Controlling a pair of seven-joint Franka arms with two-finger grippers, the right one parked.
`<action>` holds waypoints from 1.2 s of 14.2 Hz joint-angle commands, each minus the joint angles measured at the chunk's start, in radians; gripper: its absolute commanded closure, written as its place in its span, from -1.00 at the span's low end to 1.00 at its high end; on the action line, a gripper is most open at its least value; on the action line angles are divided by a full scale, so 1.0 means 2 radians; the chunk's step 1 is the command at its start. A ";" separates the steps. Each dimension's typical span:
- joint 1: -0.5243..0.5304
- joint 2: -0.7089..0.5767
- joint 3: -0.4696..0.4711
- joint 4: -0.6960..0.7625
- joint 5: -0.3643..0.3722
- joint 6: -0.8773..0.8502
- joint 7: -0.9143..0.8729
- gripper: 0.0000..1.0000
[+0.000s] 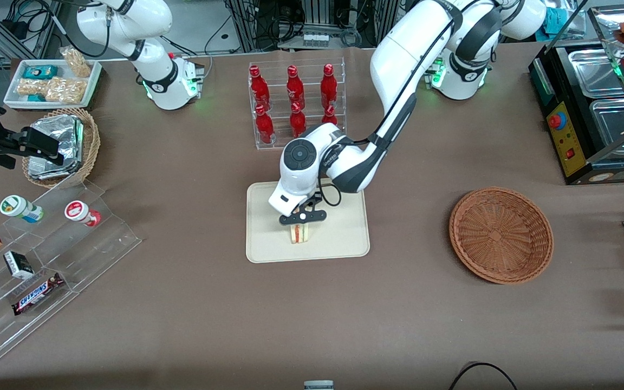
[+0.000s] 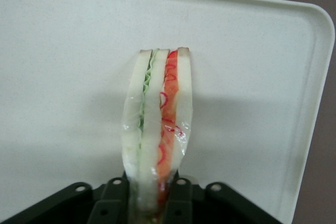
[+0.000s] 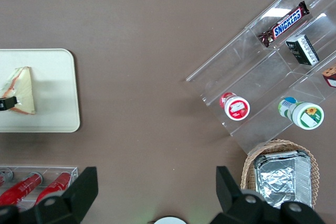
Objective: Place sandwich from basket to tray
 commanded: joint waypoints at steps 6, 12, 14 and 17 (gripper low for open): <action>0.003 -0.114 0.013 -0.046 0.072 -0.104 -0.009 -1.00; 0.104 -0.224 0.015 -0.179 0.071 -0.133 0.080 -1.00; 0.140 -0.255 0.015 -0.205 0.057 -0.138 0.146 -1.00; 0.192 -0.301 0.015 -0.233 0.034 -0.180 0.241 -1.00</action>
